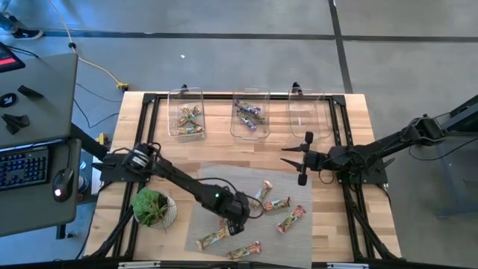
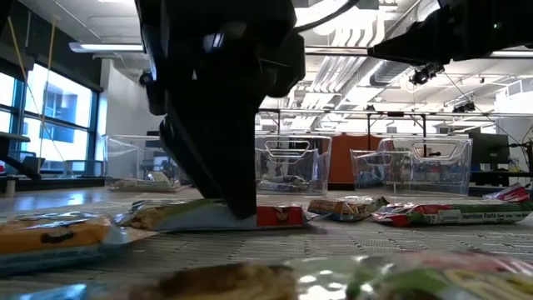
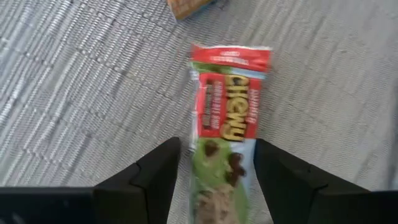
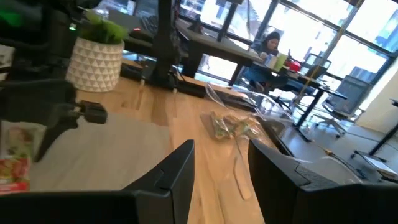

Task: Pick and place Granola Bars by type
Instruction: Put the top left red granola bar into the right transparent bin

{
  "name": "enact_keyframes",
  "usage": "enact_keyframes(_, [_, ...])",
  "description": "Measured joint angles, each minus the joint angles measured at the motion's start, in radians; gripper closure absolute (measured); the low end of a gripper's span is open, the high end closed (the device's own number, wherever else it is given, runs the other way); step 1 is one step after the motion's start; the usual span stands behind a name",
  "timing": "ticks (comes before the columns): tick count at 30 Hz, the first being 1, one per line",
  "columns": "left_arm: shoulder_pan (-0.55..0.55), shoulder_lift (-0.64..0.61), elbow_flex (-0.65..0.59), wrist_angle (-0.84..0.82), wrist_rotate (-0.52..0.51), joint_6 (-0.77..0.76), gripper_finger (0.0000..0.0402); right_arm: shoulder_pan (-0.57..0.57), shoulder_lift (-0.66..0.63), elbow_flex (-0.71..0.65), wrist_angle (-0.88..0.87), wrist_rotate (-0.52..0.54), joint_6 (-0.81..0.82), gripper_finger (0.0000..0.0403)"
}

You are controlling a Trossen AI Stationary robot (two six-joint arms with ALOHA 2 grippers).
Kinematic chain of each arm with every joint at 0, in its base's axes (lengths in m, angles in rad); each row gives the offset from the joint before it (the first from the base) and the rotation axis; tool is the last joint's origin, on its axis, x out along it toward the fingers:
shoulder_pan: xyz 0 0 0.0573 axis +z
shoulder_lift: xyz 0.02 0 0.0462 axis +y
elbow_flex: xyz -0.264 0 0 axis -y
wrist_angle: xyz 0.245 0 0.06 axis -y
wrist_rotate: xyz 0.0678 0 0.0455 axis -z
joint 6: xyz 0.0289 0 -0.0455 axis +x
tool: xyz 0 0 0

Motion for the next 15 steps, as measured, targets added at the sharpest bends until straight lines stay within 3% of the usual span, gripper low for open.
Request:
enact_keyframes(9, [-0.008, 0.041, 0.002, -0.019, -0.073, 0.010, 0.0204, -0.001, 0.013, 0.000, -0.012, -0.016, 0.024, 0.0269])
enact_keyframes(15, [-0.006, 0.043, 0.001, -0.037, -0.078, 0.037, 0.0235, 0.000, 0.013, 0.000, -0.004, -0.030, 0.075, 0.0269])
